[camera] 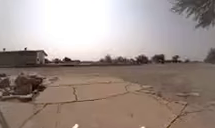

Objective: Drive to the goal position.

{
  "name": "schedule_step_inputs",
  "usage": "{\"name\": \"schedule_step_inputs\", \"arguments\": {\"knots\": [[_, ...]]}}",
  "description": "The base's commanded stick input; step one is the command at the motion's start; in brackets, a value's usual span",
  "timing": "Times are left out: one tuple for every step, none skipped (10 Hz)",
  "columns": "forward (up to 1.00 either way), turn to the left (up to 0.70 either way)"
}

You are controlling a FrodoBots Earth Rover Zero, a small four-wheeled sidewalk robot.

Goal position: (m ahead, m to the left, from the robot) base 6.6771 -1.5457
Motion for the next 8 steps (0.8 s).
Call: {"name": "schedule_step_inputs", "arguments": {"knots": [[0.70,0.27],[0.70,0.27],[0.70,0.27],[0.70,0.27],[0.70,0.27],[0.70,0.27],[0.70,0.27],[0.70,0.27]]}}
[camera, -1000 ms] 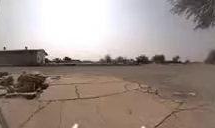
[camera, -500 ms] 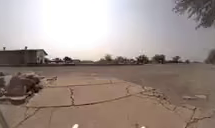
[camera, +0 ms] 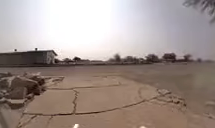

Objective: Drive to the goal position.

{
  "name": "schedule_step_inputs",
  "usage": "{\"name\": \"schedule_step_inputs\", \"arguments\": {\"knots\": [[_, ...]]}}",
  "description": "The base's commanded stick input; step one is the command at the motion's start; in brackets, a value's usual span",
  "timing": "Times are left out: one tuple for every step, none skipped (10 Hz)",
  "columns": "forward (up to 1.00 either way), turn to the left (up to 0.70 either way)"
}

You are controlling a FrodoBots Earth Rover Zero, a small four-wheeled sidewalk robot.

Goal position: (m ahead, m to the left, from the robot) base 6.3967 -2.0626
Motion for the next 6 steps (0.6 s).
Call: {"name": "schedule_step_inputs", "arguments": {"knots": [[0.70,0.23],[0.70,0.00],[0.70,0.00],[0.70,0.00],[0.70,0.00],[0.70,0.00]]}}
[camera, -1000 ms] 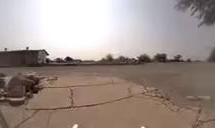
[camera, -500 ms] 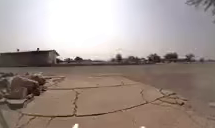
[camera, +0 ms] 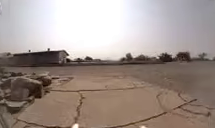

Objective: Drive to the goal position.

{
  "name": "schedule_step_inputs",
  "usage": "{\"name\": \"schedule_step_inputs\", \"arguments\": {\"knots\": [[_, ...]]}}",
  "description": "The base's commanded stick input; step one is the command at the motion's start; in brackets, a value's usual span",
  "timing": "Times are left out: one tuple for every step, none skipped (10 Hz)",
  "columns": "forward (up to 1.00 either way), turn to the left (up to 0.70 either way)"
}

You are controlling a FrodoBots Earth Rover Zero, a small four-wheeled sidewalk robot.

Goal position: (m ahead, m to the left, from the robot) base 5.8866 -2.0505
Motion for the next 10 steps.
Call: {"name": "schedule_step_inputs", "arguments": {"knots": [[0.70,0.00],[0.70,0.00],[0.70,0.00],[0.70,0.00],[0.70,0.00],[0.70,0.00],[0.70,0.00],[0.70,0.00],[0.70,0.00],[0.70,0.00]]}}
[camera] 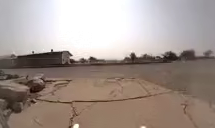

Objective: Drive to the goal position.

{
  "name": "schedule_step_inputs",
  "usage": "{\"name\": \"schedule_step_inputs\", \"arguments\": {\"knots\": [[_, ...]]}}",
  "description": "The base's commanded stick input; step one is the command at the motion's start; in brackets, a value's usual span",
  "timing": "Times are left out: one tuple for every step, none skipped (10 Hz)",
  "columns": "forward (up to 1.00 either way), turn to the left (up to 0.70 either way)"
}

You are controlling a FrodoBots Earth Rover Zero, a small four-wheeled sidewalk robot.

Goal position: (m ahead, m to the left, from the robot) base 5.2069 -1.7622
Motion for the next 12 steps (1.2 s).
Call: {"name": "schedule_step_inputs", "arguments": {"knots": [[0.70,0.00],[0.70,0.00],[0.70,0.00],[0.70,0.00],[0.71,0.00],[0.78,0.00],[0.85,0.00],[0.94,0.00],[1.00,0.00],[1.00,0.00],[1.00,0.00],[1.00,0.00]]}}
